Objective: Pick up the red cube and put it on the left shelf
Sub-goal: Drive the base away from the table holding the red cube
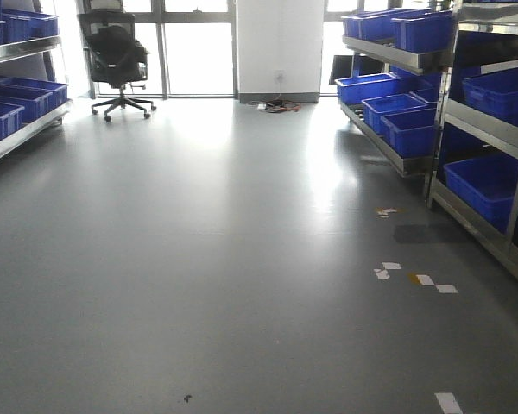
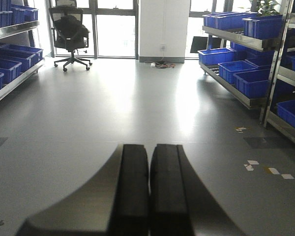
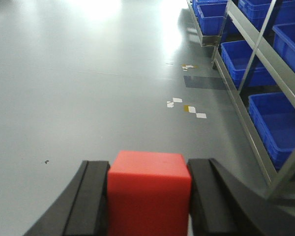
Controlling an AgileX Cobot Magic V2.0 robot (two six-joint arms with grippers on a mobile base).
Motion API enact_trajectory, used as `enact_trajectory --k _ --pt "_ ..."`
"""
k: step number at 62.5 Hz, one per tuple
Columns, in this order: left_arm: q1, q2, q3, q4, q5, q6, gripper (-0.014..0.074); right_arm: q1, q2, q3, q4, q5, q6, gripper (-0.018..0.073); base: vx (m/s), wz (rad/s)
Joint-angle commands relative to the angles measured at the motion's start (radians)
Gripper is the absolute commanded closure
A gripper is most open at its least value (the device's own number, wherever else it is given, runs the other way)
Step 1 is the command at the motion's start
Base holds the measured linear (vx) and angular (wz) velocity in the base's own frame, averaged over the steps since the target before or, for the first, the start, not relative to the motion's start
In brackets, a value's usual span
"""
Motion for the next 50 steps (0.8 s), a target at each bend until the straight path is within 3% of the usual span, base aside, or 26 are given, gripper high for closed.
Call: enact_trajectory --k 1,50 --pt "-0.006 -0.012 0.024 -0.004 -0.088 -0.005 0.0495 -0.002 0.015 -0.025 -0.031 -0.085 -0.013 0.044 0.29 0.09" --pt "-0.006 -0.012 0.024 -0.004 -0.088 -0.005 0.0495 -0.002 0.015 -0.025 -0.031 -0.085 -0.013 0.044 0.48 0.11"
